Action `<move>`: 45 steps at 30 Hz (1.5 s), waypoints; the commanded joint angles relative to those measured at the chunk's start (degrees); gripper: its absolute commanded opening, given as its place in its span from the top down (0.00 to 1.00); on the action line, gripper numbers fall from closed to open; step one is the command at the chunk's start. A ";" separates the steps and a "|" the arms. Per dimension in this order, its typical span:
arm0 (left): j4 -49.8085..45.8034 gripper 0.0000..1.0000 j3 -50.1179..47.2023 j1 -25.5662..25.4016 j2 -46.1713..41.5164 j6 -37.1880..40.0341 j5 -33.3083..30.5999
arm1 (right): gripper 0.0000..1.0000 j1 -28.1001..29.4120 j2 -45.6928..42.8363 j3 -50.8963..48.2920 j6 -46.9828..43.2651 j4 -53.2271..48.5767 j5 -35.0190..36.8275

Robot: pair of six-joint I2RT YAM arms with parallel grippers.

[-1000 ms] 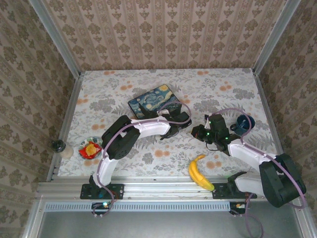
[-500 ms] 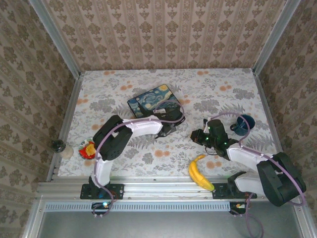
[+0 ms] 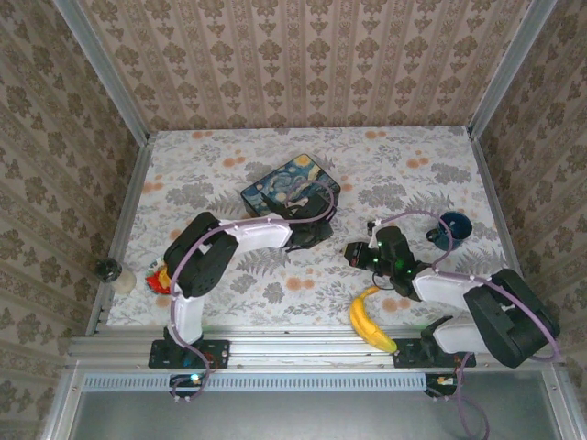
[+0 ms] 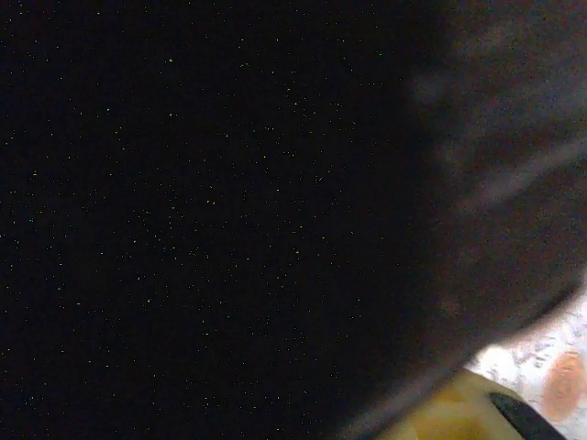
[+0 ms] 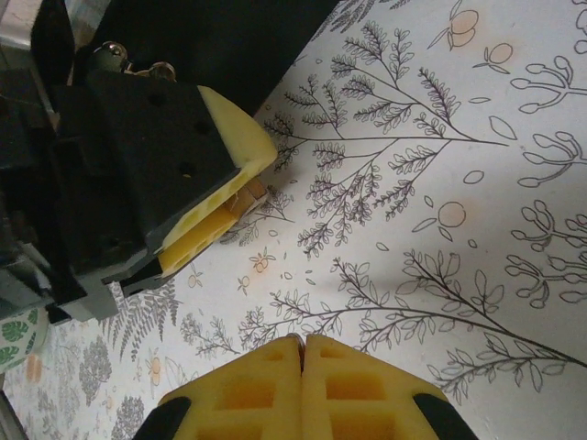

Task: Unlock the padlock with the key

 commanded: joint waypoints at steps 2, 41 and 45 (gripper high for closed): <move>7.10 1.00 -3.99 0.53 -0.29 -8.33 9.51 | 1.00 1.11 1.92 0.00 0.51 6.73 3.17; 18.79 0.32 -17.04 0.14 -27.67 22.72 6.16 | 1.00 -4.87 -21.01 7.96 6.07 -14.71 -0.10; 29.22 0.38 -22.22 0.66 -30.89 27.40 11.94 | 1.00 -5.07 -20.98 8.46 9.52 -10.55 -3.04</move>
